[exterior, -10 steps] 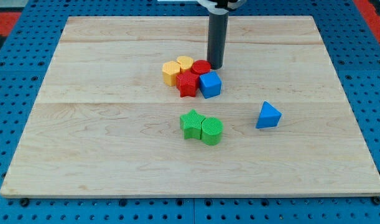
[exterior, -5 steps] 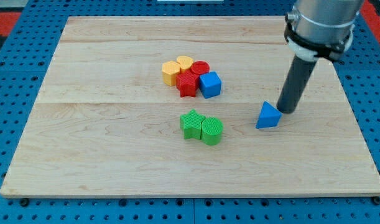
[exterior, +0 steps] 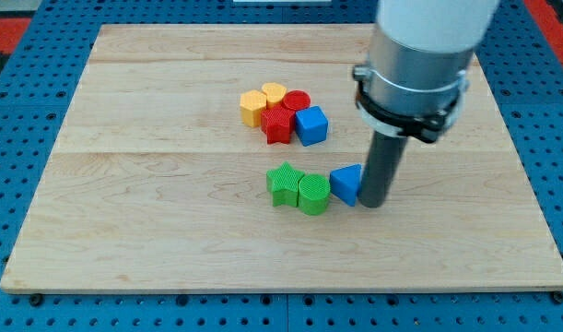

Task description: Slide the blue triangle closer to the red star

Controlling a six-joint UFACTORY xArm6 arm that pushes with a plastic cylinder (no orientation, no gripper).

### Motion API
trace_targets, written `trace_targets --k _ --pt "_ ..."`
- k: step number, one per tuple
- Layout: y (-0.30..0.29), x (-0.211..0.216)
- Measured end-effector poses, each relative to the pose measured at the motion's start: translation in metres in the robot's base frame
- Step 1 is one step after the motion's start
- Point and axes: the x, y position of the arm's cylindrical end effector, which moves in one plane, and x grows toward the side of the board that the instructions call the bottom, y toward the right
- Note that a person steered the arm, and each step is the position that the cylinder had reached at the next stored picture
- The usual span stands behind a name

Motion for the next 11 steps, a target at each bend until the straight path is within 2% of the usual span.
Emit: trace_targets --k 1,3,8,11 --pt "-0.029 -0.014" --pt "-0.072 -0.014" --pt "-0.092 -0.024" --pt "-0.125 -0.03"
